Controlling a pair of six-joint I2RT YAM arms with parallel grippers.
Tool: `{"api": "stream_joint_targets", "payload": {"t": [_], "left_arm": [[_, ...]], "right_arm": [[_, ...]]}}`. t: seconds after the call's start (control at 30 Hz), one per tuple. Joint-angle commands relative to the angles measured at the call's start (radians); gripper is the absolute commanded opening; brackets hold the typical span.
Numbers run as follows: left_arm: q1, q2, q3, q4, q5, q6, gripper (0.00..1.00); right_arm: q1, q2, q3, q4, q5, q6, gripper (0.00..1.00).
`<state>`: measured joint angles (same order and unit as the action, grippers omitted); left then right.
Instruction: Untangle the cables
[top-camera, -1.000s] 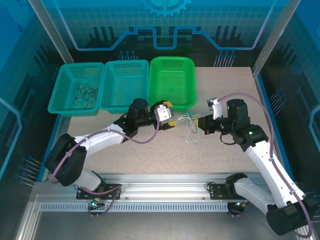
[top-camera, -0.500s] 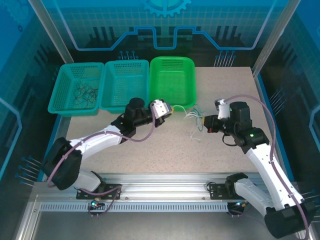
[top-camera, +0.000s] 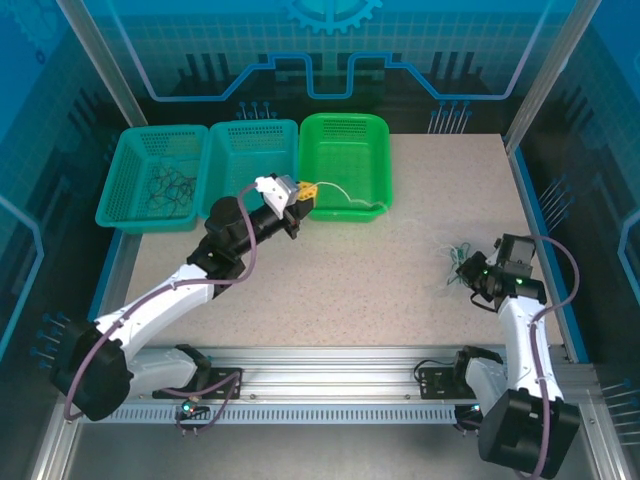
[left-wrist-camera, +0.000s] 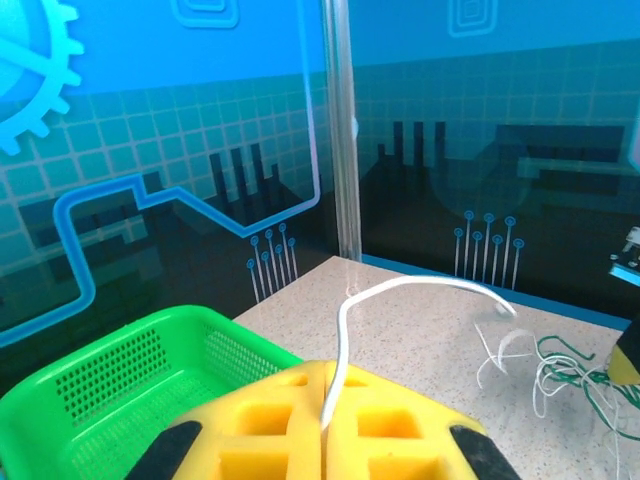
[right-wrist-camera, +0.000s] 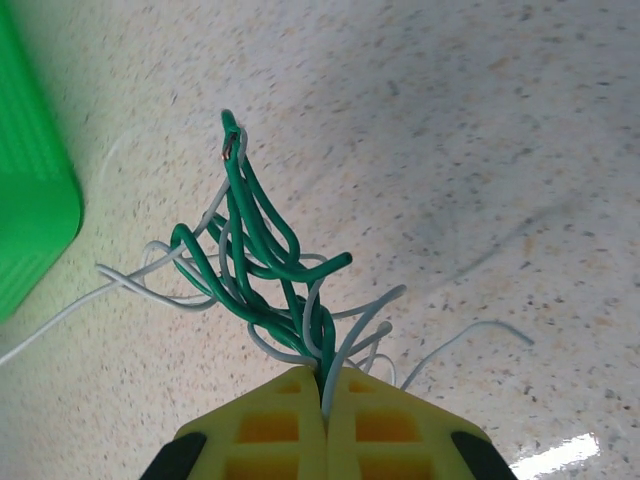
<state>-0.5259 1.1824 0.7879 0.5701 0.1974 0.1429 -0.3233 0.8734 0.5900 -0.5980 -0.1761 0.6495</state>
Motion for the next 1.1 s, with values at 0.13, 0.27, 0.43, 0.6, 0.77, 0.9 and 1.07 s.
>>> {"api": "stream_joint_targets", "payload": {"t": [0.13,0.27,0.43,0.6,0.77,0.9,1.07], "left_arm": [[0.158,-0.104,-0.005,-0.153,-0.285,-0.291,0.0],[0.211,-0.125,-0.005,-0.174,-0.189,-0.354,0.0],[0.211,-0.107,0.005,-0.138,-0.133,-0.389,0.0],[0.228,-0.123,0.069,-0.335,-0.393,-0.425,0.0],[0.36,-0.217,0.062,-0.481,-0.502,-0.551,0.0],[0.411,-0.279,0.062,-0.536,-0.504,-0.548,0.0],[0.412,-0.287,0.08,-0.584,-0.527,-0.584,0.0]], "right_arm": [[-0.181,-0.076,-0.048,0.032,-0.086,0.09,0.0],[-0.091,-0.163,-0.05,0.022,0.025,0.084,0.0],[-0.088,-0.117,-0.09,0.062,-0.038,0.104,0.0],[-0.152,-0.083,-0.14,0.104,-0.085,0.172,0.0],[-0.233,-0.091,-0.144,0.118,-0.072,0.193,0.0],[-0.239,-0.059,-0.135,0.17,-0.083,0.215,0.0],[-0.168,0.03,-0.104,0.199,-0.052,0.188,0.0]]}}
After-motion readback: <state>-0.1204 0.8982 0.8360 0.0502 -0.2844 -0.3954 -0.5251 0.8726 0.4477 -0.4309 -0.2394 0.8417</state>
